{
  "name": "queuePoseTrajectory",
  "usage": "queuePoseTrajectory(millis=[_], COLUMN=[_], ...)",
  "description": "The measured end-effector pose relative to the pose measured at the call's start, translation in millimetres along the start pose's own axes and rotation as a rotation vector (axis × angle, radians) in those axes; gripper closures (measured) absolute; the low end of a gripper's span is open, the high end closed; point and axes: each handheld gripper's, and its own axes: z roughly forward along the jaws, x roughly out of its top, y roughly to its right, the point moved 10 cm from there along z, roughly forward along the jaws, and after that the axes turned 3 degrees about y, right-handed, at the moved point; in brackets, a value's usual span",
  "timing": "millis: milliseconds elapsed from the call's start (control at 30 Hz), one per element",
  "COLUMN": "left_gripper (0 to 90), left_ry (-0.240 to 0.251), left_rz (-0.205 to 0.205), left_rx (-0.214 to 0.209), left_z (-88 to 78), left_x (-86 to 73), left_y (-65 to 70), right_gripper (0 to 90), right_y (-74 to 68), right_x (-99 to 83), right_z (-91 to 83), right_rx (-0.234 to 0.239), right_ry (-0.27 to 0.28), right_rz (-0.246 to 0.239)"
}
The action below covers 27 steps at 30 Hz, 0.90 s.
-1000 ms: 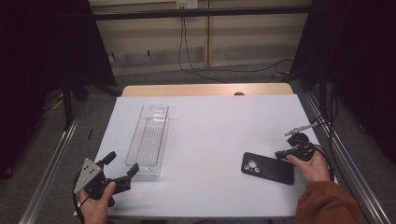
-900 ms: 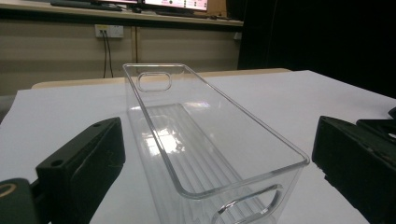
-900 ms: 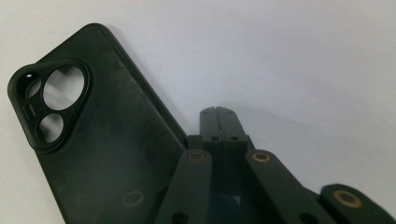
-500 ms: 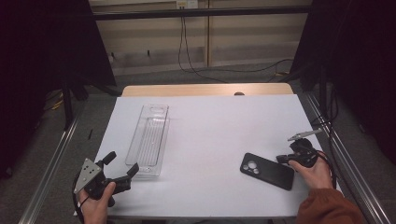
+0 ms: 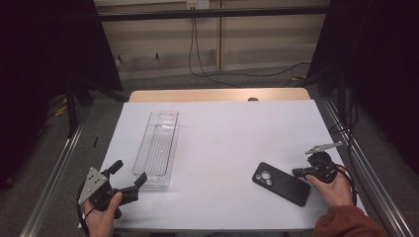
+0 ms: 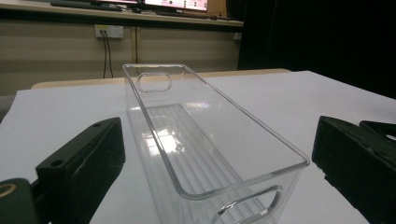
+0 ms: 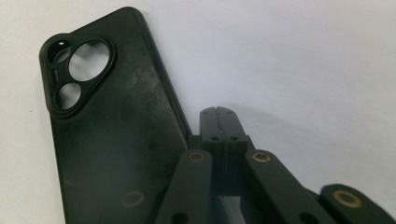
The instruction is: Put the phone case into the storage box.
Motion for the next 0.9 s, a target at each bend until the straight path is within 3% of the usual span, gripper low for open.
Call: queuePoseTrajectory(millis=[367,667,767,900], left_gripper=[2.7,2.7,2.7,2.7], left_ry=[0.005,0.005,0.005,0.009], left_rz=[-0.007,-0.003,-0.002,-0.004], left_rx=[0.0,0.001,0.001,0.002], left_z=[0.3,1.0,0.9,0.7], left_x=[0.6,0.6,0.7,1.3], left_y=[0.1,-0.5,-0.5,-0.4], right_gripper=[90.0,90.0,90.0,89.1], right_y=[-6.6,-6.0,-4.2,-2.7], right_x=[-4.9,-1.8,7.4,12.2], right_z=[-2.4,-2.5,-9.1,-14.9], right_rx=[0.007,0.009,-0.004,0.006], right_ry=[0.018,0.076,0.169,0.233], right_rz=[0.005,0.004,0.002,0.02])
